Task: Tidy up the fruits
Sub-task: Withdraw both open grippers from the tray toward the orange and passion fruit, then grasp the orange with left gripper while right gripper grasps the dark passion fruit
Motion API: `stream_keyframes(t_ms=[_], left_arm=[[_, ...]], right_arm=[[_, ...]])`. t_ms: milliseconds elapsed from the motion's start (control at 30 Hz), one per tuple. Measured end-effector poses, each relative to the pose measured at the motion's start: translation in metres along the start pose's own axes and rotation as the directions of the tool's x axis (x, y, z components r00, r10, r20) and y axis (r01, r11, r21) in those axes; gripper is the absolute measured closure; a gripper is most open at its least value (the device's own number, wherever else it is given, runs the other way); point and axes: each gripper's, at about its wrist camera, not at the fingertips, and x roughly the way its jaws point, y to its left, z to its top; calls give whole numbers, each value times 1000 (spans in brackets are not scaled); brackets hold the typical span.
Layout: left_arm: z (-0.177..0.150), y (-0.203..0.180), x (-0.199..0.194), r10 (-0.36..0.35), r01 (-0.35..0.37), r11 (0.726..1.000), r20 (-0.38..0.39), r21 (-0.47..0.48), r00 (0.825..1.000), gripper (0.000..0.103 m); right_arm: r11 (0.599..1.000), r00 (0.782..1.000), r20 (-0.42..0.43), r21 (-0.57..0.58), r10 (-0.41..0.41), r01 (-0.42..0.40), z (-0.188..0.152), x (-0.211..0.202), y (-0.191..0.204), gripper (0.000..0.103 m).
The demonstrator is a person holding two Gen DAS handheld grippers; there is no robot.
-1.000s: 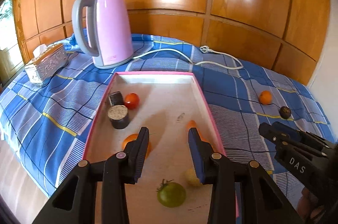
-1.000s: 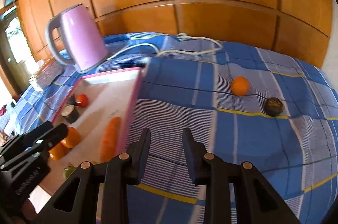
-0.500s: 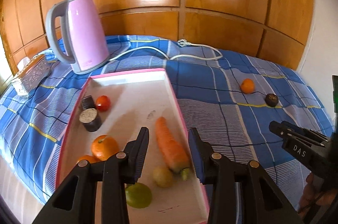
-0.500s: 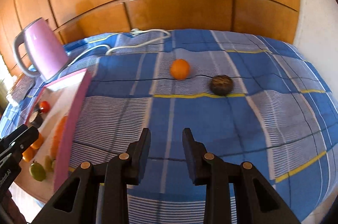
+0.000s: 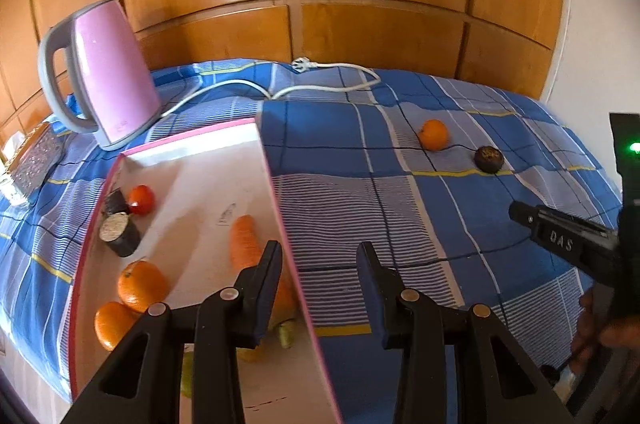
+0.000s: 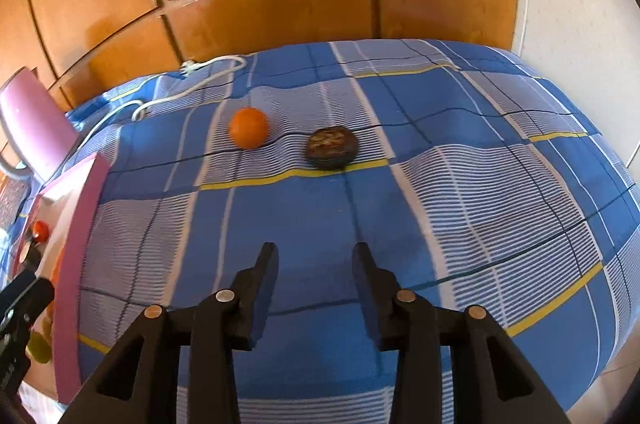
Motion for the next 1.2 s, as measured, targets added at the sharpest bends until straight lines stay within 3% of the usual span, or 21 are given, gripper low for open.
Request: stream_keyframes(t_ms=[333,500,1200], left_arm=[[6,-11,16,-28,29,1000,-34,11,999,64],[12,-16,25,-38,39,999,-47,9,998,64],[28,-37,53,-72,72,997,-84,-3,994,64]], right_arm=[[1000,1000,-12,12,-9,9,29,25,-12,62],[998,999,-12,-59,-33,32,42,42,-1,49],[994,997,-29,-83,-68,65,61,72,-3,48]])
